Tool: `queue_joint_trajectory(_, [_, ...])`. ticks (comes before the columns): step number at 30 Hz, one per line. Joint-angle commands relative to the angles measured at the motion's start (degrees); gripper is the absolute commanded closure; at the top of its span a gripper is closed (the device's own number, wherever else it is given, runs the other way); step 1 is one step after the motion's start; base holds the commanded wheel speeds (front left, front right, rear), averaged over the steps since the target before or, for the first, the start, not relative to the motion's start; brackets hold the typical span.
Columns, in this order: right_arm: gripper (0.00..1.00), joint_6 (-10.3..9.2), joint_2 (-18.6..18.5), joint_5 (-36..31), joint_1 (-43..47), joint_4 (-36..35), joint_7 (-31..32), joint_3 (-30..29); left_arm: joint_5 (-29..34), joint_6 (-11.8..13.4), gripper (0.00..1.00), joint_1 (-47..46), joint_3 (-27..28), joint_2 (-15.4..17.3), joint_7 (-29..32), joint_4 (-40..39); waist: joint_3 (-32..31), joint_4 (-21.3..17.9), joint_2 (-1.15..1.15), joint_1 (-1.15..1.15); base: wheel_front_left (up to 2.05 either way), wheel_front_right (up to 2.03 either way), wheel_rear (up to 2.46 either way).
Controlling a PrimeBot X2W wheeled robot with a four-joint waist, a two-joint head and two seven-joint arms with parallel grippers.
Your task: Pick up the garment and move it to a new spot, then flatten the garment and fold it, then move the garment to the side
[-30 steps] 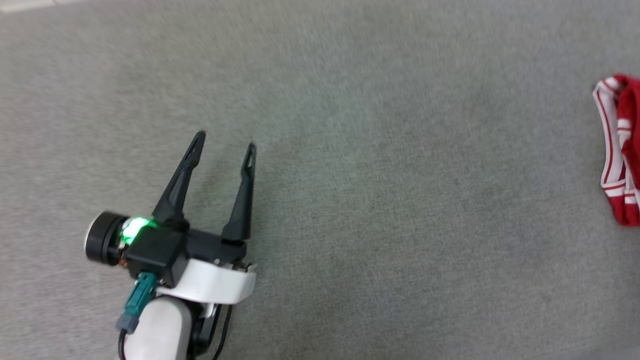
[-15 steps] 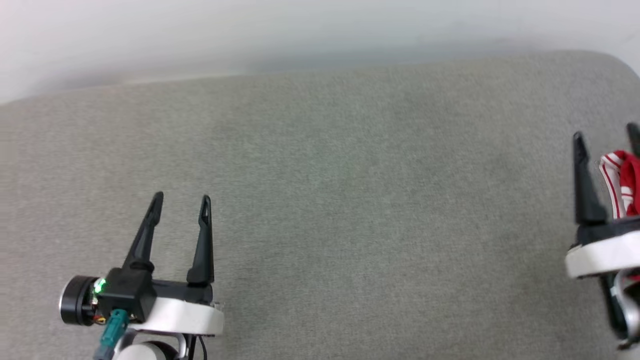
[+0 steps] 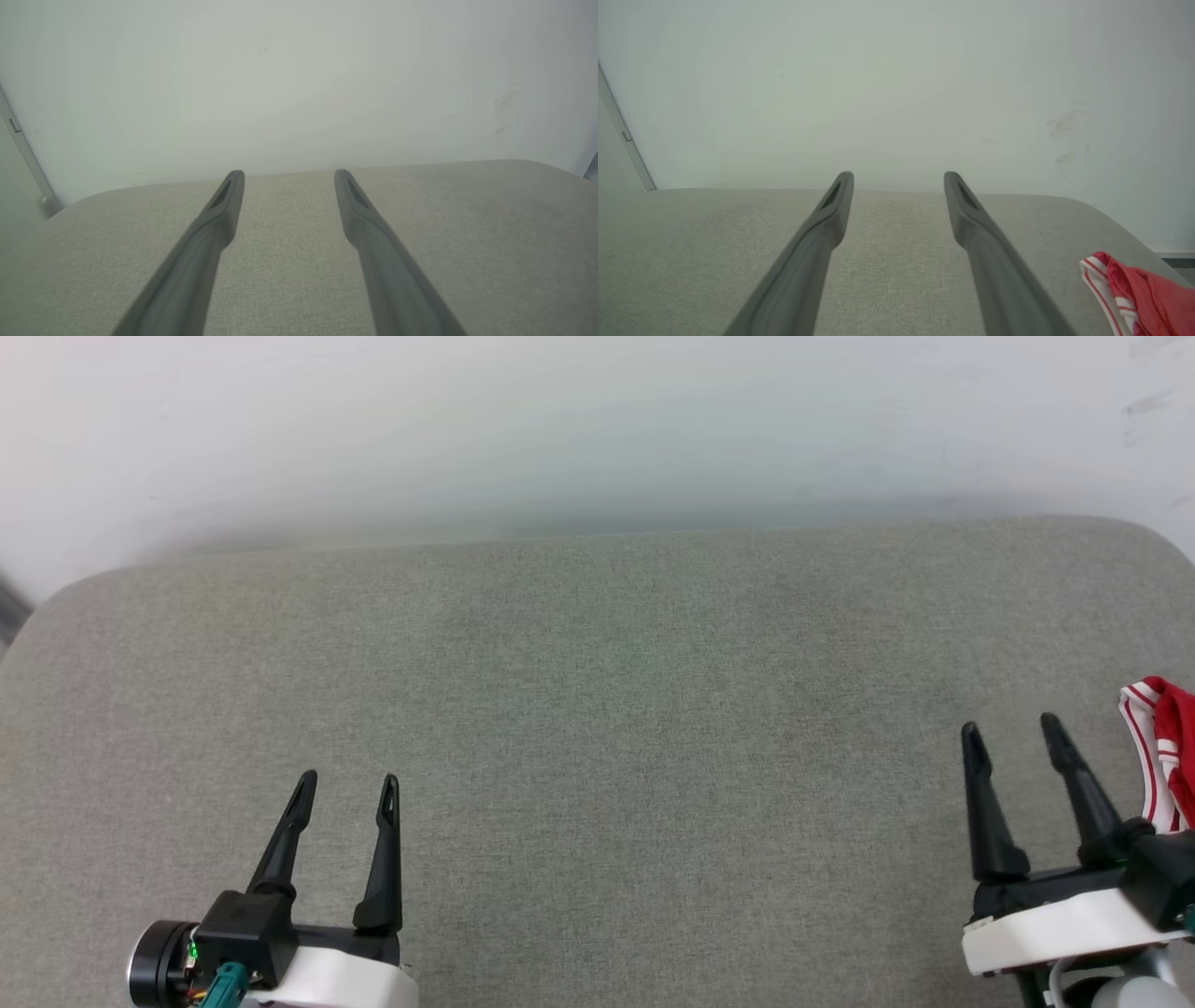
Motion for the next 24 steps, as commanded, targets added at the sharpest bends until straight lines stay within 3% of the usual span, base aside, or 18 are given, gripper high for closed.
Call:
queue_joint_trajectory(1, [0.00, -0.03, 0.72, 0.10, 0.79, 0.78, -0.64, 0.47, 0.47, 0.07, 0.00, 0.81, 0.36, -0.30, -0.12, 0.27, -0.34, 0.06, 0.00, 0.01, 0.00, 0.00, 0.00])
queue_joint_trajectory(12, [0.00, -0.03, 2.06, -0.34, 0.97, 3.51, -1.86, 0.99, 0.25, 0.52, 0.00, 2.42, 0.87, -1.08, -0.11, 0.56, -1.26, 0.17, 0.00, 0.01, 0.00, 0.00, 0.00])
queue_joint_trajectory(24, [0.00, -0.03, 1.17, 0.63, 0.88, 4.00, -1.99, 1.65, -0.10, 0.76, 0.00, 2.62, 0.57, -1.34, -0.11, 0.58, -1.81, 0.35, 0.00, 0.01, 0.00, 0.00, 0.00])
